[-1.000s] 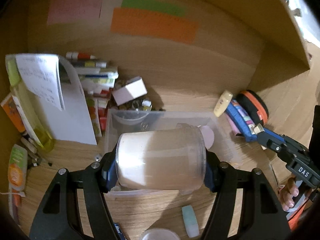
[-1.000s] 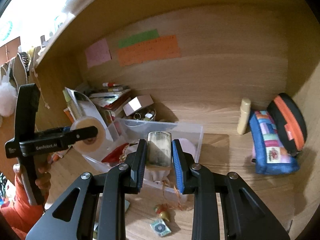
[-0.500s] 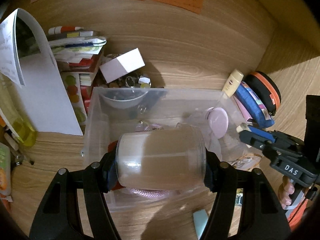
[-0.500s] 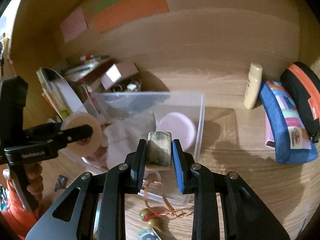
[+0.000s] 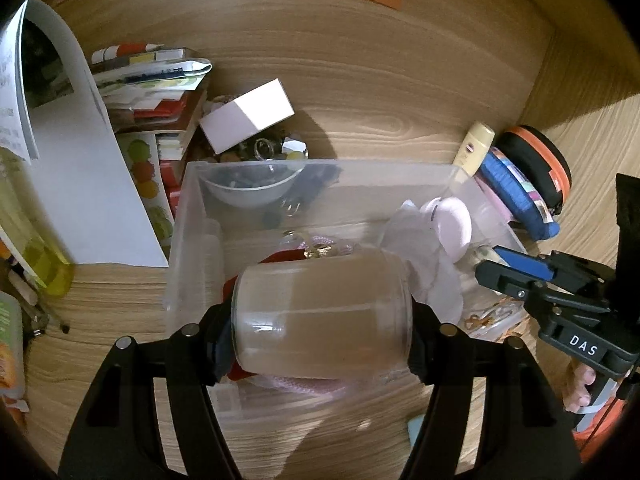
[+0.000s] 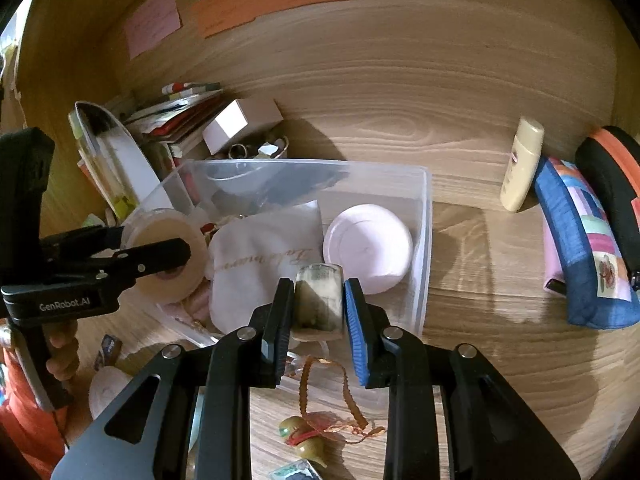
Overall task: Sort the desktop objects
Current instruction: 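Carry the tape roll and glass jar into the plastic box and release both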
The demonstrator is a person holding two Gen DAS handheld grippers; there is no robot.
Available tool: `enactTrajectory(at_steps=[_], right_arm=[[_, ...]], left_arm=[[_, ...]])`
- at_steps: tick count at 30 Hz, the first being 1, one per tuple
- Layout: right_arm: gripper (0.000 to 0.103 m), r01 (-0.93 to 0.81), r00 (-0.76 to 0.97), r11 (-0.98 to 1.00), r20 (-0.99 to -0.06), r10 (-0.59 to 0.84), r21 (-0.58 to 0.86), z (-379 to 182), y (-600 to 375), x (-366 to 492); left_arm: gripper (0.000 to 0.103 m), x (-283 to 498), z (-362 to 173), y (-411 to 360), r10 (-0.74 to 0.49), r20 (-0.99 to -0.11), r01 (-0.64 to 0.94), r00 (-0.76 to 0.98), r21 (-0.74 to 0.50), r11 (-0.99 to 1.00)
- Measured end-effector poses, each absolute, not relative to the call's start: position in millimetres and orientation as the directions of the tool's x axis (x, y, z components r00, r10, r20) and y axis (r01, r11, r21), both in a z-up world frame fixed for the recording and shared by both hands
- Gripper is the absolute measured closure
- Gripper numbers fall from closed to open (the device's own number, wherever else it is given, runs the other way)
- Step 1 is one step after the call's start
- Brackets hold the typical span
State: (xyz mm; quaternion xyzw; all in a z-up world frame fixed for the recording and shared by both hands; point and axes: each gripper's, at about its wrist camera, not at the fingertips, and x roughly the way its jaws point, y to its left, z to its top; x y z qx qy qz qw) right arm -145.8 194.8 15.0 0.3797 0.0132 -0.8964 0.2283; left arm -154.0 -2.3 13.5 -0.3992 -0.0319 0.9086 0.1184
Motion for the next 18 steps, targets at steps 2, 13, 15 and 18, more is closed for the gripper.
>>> enactTrajectory(at_steps=[2,13,15,18], right_arm=[[0.079,0.428,-0.601,-0.891,-0.689,-0.404,0.150,14.5,193.2,-145.0],[0.063,0.422,-0.620,-0.893,-0.669,-0.411,0.157,21.1,196.3,-140.2],[0.057,0.421,-0.631,-0.894,-0.659,-0.408,0.151,23.1,195.6,-138.7],[0.050,0.426,-0.645,-0.893,-0.643,-0.413,0.145,27.1,195.6,-135.8]], left_arm=[[0.036,-150.9,15.5,-1.8,0.245,-0.709,-0.200,-0.662,-0.147,-0.969],[0.035,-146.8,19.8,-1.6,0.242,-0.692,-0.212,-0.681,-0.130,-0.969],[0.035,-144.5,23.8,-2.0,0.252,-0.685,-0.218,-0.684,-0.138,-0.966],[0.035,-137.0,34.3,-3.1,0.231,-0.668,-0.204,-0.708,-0.120,-0.972]])
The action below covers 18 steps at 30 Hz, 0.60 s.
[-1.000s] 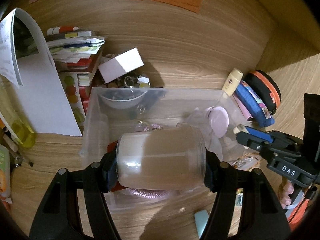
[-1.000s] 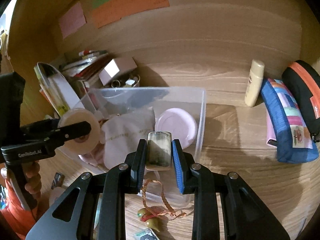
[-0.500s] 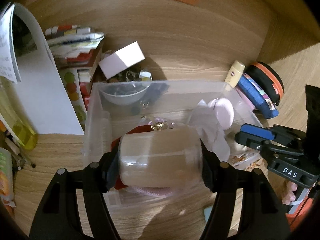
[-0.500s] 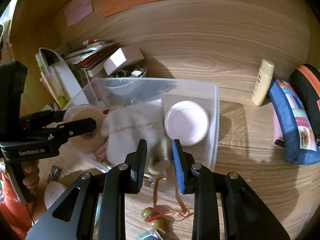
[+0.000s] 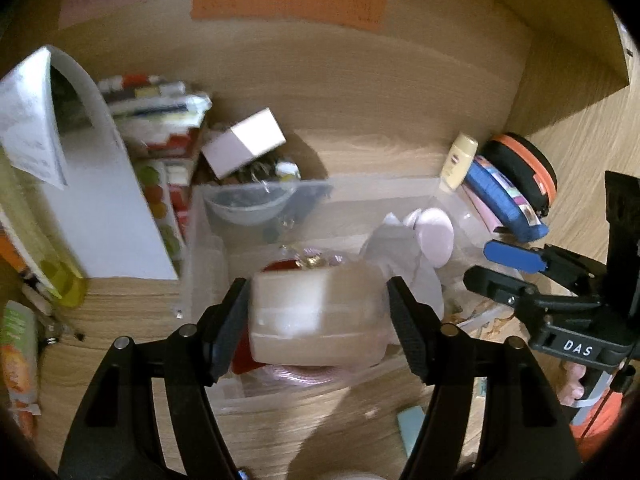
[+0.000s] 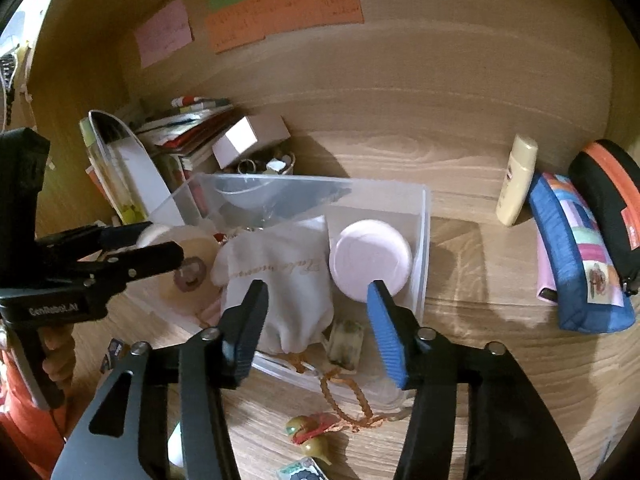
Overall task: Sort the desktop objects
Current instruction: 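Carry the tape roll and glass jar into the plastic box and release both, then move both tools back toward the remaining items on the desk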
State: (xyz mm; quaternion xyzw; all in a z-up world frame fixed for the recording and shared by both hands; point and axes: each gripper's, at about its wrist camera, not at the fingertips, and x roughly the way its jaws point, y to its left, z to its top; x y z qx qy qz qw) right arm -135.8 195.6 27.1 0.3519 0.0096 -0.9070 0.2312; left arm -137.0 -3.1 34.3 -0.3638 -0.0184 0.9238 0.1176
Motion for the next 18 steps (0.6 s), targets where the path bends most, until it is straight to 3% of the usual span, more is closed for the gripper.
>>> enactTrajectory(at_steps=[4,7,11,18], right_arm=[[0.041,0.433,-0.660,-0.888,-0.617,-0.429,0.154,33.2,197.2,-131.0],[0.040,0.439,-0.659,-0.885,-0.612,-0.437,0.158,37.9,196.3,-127.2],[0.040,0.448,-0.670,-0.884,-0.606,-0.429,0.130,46.2,195.5,-113.4],[0.038,0.434,-0.693,-0.892,-0.586,-0.420,0.126,59.0,216.3,-85.1]], left_arm=[[0.026,-119.1,51.4,-5.2,0.222,-0.631,-0.205,-0.744,-0.101,-0.974],[0.026,-103.1,63.2,-2.7,0.194,-0.605,-0.199,-0.773,-0.059,-0.978],[0.016,-84.8,70.7,-2.3,0.164,-0.585,-0.190,-0.795,-0.017,-0.982],[0.015,-62.6,71.8,-18.7,0.120,-0.593,-0.150,-0.796,0.003,-0.989]])
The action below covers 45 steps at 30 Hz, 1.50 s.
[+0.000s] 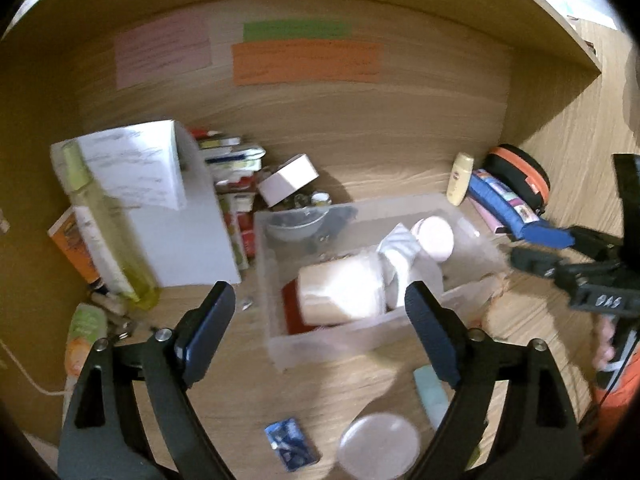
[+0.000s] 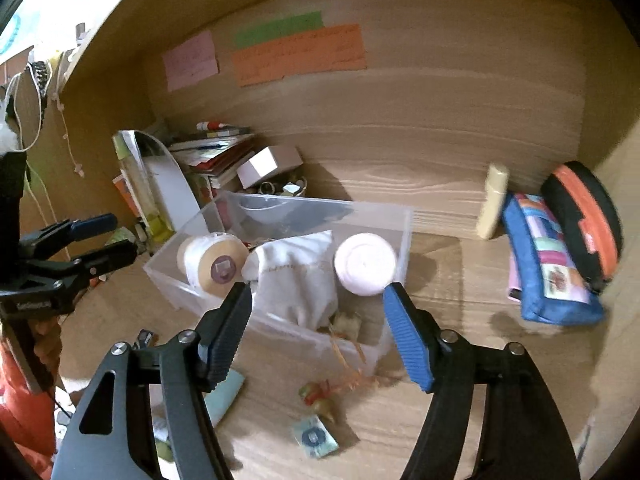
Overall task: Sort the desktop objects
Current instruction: 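Move both tools back toward the remaining items on the desk, then grasp the blue card box with the left tool while the right tool grasps the patterned card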
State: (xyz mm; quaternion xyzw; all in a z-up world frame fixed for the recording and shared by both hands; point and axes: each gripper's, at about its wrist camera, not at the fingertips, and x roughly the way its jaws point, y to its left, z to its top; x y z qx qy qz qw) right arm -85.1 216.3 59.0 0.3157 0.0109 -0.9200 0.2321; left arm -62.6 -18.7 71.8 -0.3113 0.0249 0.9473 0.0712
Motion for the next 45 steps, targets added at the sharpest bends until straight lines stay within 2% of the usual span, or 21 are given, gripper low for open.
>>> enactTrajectory(at_steps=[6,14,20,23,24,25,26,31,36,37,39,40,43,45], right_arm=[[0.035,0.409,-0.706,-0.907,-0.596,-0.382,0.096,58.0,232.3,-64.0],[0.033,0.382,-0.657,-0.921,-0.677,-0.331,0.081,26.5,242.7,-58.0],[0.033,0.421,-0.556,-0.905,-0.769,-0.315,0.066,-9.6,230.0,-60.2],[0.034,0.452,-0.524,-0.889,-0.786,-0.329,0.071,-19.1,221.6,-59.6],[0.035,0.464,-0.512,-0.883,-0.792,-0.333,0.071,-21.1,218.3,-59.7],[0.040,0.474,-0.510,-0.879,-0.794,-0.332,0.063,-22.4,215.1,-59.0],[0.045,0.484,-0.507,-0.874,-0.797,-0.329,0.054,-23.3,212.1,-58.0],[0.057,0.529,-0.489,-0.849,-0.812,-0.319,0.015,-28.5,199.5,-55.3],[0.061,0.528,-0.499,-0.849,-0.812,-0.302,-0.008,-33.1,195.3,-57.9],[0.065,0.528,-0.499,-0.849,-0.812,-0.303,-0.008,-33.0,195.2,-58.1],[0.074,0.532,-0.501,-0.847,-0.810,-0.307,-0.008,-32.2,195.2,-57.6],[0.081,0.535,-0.499,-0.845,-0.809,-0.310,-0.007,-31.7,195.3,-57.3],[0.081,0.544,-0.493,-0.839,-0.808,-0.321,0.001,-31.9,195.2,-56.5],[0.081,0.548,-0.492,-0.836,-0.807,-0.327,0.005,-31.9,195.3,-54.6]], left_arm=[[0.015,-48.6,55.2,-43.3,0.088,-0.642,-0.115,-0.761,0.001,-0.993],[0.015,-33.7,17.0,-62.6,0.014,-0.724,-0.065,-0.689,0.043,-0.997],[0.015,-35.1,-11.6,-72.2,0.047,-0.798,-0.053,-0.600,-0.019,-0.998],[0.018,-38.8,-21.1,-72.1,0.064,-0.821,-0.052,-0.568,-0.042,-0.998],[0.021,-40.5,-23.4,-72.7,0.074,-0.827,-0.053,-0.557,-0.054,-0.997],[0.028,-42.0,-26.0,-73.3,0.083,-0.836,-0.051,-0.543,-0.066,-0.997],[0.030,-43.5,-27.9,-73.9,0.090,-0.842,-0.050,-0.532,-0.075,-0.996],[0.030,-47.0,-32.9,-70.2,0.119,-0.850,-0.056,-0.513,-0.105,-0.993],[0.033,-47.5,-34.0,-62.0,0.116,-0.849,-0.090,-0.516,-0.081,-0.993],[0.034,-47.1,-34.3,-60.8,0.108,-0.847,-0.093,-0.520,-0.069,-0.993],[0.043,-45.0,-34.7,-57.9,0.078,-0.842,-0.096,-0.535,-0.031,-0.995],[0.052,-44.3,-35.1,-57.6,0.065,-0.839,-0.097,-0.541,-0.014,-0.995],[0.071,-43.2,-33.4,-58.1,0.069,-0.836,-0.116,-0.544,-0.006,-0.993],[0.073,-42.6,-32.8,-60.6,0.078,-0.836,-0.120,-0.544,-0.015,-0.993]])
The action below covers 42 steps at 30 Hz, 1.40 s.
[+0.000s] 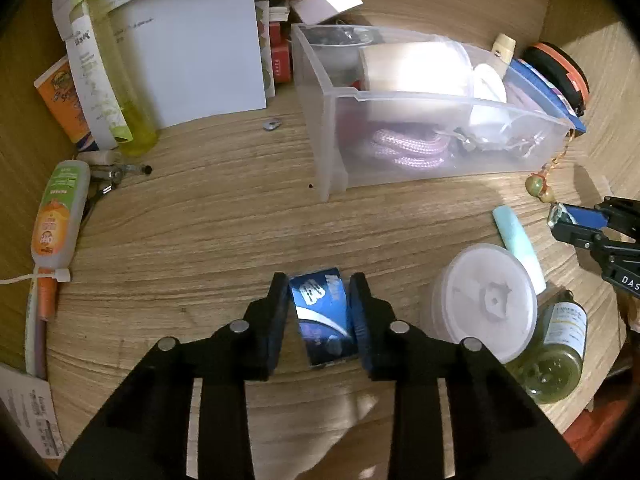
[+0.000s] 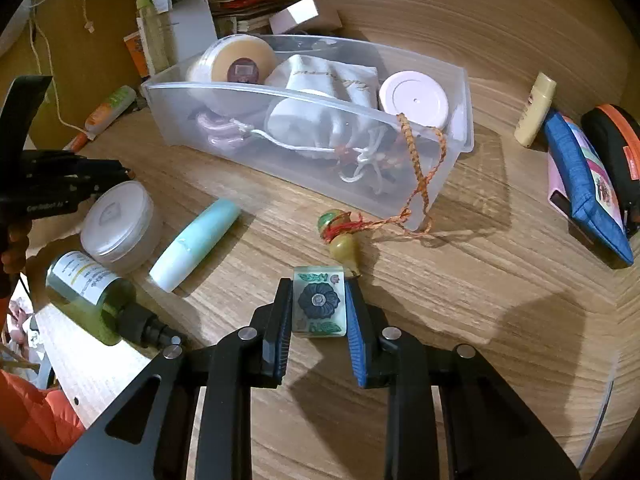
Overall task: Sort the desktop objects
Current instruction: 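Grasp the blue card box with the left tool while the right tool grasps the patterned card, then lower the blue box and patterned card into the plastic box and open both tools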
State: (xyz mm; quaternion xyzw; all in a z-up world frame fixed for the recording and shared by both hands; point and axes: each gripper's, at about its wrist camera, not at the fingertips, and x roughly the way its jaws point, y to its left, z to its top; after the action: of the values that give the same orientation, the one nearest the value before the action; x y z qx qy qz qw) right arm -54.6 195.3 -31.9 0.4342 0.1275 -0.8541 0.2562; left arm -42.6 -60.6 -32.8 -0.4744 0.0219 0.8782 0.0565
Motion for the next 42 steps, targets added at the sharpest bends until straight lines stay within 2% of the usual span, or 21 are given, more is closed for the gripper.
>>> enactTrajectory(at_steps=[6,14,26,32,42], right_arm=[[0.081,0.547,-0.504,-0.836,-0.780,-0.372,0.044,-19.2,201.4,-50.5],[0.081,0.541,-0.582,-0.839,-0.699,-0.416,0.048,17.8,207.5,-48.6],[0.081,0.526,-0.655,-0.847,-0.603,-0.457,0.071,56.9,212.1,-59.5],[0.081,0.520,-0.681,-0.851,-0.565,-0.466,0.076,68.6,211.8,-70.0],[0.081,0.485,-0.656,-0.865,-0.601,-0.456,0.128,53.6,212.3,-102.2]], left_arm=[[0.075,-36.9,-21.4,-69.1,0.075,-0.812,-0.093,-0.579,-0.026,-0.995],[0.078,-31.9,22.8,-70.5,0.084,-0.722,-0.083,-0.687,-0.037,-0.996],[0.078,-44.3,58.2,-55.3,0.126,-0.630,-0.125,-0.766,-0.046,-0.991],[0.078,-59.4,72.2,-56.7,0.167,-0.605,-0.141,-0.778,-0.091,-0.986],[0.078,-86.6,67.2,-58.4,0.215,-0.603,-0.159,-0.768,-0.146,-0.976]])
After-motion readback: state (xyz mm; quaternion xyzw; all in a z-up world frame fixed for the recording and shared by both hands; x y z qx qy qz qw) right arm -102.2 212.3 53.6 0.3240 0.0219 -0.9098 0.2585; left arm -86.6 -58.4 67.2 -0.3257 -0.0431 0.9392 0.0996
